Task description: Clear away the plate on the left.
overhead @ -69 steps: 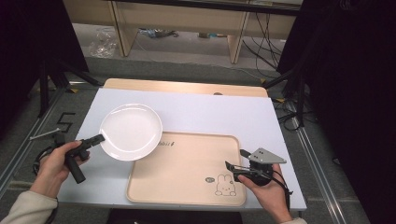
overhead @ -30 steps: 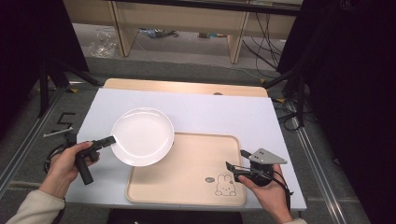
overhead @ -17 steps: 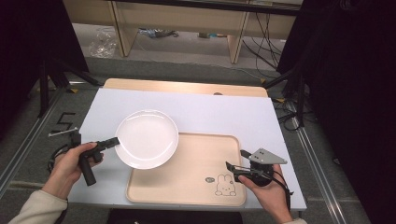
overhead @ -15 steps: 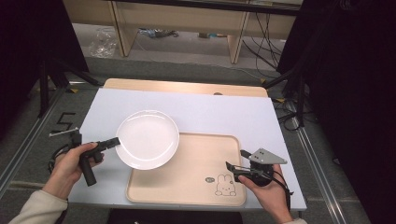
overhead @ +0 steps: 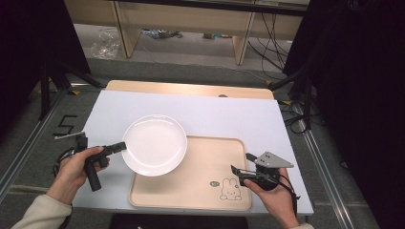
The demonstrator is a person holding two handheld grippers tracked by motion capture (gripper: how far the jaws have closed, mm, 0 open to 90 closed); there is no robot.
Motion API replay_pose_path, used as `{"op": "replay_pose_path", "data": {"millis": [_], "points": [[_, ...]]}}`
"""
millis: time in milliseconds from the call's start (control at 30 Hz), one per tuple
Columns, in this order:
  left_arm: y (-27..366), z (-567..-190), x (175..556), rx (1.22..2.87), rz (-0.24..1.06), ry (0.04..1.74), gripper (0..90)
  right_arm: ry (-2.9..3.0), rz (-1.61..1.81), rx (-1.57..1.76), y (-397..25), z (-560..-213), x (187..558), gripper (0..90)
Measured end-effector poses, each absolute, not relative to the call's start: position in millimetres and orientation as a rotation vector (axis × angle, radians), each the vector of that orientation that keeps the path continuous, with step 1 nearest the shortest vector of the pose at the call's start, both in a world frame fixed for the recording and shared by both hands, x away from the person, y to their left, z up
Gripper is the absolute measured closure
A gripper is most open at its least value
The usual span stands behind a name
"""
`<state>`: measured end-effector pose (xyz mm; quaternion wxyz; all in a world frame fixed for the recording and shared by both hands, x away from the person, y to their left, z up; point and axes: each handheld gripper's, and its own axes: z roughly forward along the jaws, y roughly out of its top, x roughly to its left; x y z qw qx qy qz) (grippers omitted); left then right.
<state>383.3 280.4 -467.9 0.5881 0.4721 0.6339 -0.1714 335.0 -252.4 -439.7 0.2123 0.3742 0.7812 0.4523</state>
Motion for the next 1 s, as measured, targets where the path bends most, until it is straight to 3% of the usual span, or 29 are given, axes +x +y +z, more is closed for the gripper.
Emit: {"op": "replay_pose_path", "data": {"millis": [1000], "points": [[254.2, -469.3, 381.3, 1.189, -0.457, 1.492, 86.7, 2.173, 1.255, 1.031, -252.5, -439.8, 335.8, 28.3]]}}
